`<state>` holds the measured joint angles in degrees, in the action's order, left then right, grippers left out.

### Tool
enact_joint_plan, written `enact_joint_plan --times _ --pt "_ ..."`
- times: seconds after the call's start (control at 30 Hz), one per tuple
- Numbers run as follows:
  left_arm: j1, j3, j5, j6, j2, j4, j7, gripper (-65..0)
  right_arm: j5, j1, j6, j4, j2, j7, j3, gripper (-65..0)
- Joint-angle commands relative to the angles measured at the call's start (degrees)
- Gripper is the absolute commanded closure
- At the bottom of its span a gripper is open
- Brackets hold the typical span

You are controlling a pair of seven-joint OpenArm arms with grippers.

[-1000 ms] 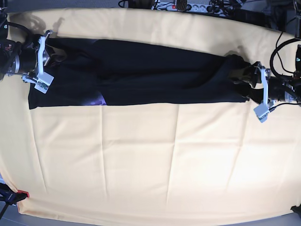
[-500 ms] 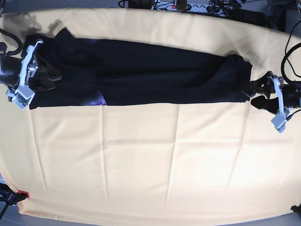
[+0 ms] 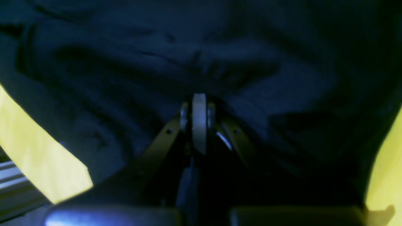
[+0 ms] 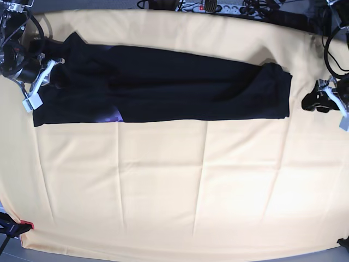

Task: Fold the T-shirt properly
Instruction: 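Grasp the folded shirt ends with both grippers, then fold the shirt end held by the left gripper toward the right gripper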

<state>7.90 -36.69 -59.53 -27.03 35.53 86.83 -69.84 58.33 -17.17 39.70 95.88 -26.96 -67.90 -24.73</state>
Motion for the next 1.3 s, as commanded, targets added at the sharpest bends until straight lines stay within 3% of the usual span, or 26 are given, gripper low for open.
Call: enact_joint_plan --times 0.0,0.27,0.4,0.57,0.63,0.7,0.77,0.83,0.9,1.0,1.1,1.27 --pt "0.6 -0.6 -0.2 0.2 0.5 0.8 1.4 -42.2 1.1 0.5 0.3 0.7 -1.3 1.3 -0.4 0.0" --pt "4.8 0.3 -1.6 -2.3 -7.8 0.8 3.2 -42.2 1.8 0.6 0.3 0.7 -1.3 1.3 -0.4 0.0" --pt "4.7 3.6 -6.5 -6.9 -8.8 0.8 3.2 -42.0 1.8 0.6 0.3 0.7 -1.3 1.3 -0.4 0.0" --pt "4.6 9.7 -8.5 -7.4 -8.9 0.8 4.0 -41.0 1.9 0.6 0.3 0.7 -1.3 1.3 -0.4 0.0" --pt "4.3 11.0 -8.3 -7.3 -8.8 0.8 4.3 -32.7 1.9 0.6 0.3 0.7 -1.3 1.3 -0.4 0.0" --pt "3.6 11.1 -7.3 -7.3 -8.8 0.8 4.4 -18.3 3.7 0.7 0.3 0.8 -1.4 1.2 -0.4 0.0" --pt "2.7 10.6 -5.5 -7.3 -8.8 0.8 5.1 -1.8 8.0 0.7 0.3 0.8 -1.5 1.2 -0.4 -10.2" --pt "1.8 9.7 -4.2 -6.5 -8.8 0.8 6.0 0.0 11.9 1.5 0.3 0.9 -1.5 1.2 -0.4 -23.5" --pt "0.9 8.4 -3.1 -4.6 -8.8 0.8 6.7 0.0 15.3 3.5 0.3 0.9 -1.5 0.3 -0.5 -29.5" --pt "0.0 5.7 -1.0 -4.2 -7.7 0.8 6.6 0.0 21.3 7.4 0.3 1.3 -1.5 -5.6 -0.5 -29.6" --pt "0.0 3.9 -0.5 -4.2 -4.3 0.8 6.6 0.0 26.7 10.4 0.3 1.4 -1.5 -12.1 -0.5 -29.6" --pt "0.0 1.2 -0.6 -4.2 2.6 0.8 5.8 0.0 26.7 11.3 0.3 1.4 -1.4 -12.1 -0.5 -29.6"
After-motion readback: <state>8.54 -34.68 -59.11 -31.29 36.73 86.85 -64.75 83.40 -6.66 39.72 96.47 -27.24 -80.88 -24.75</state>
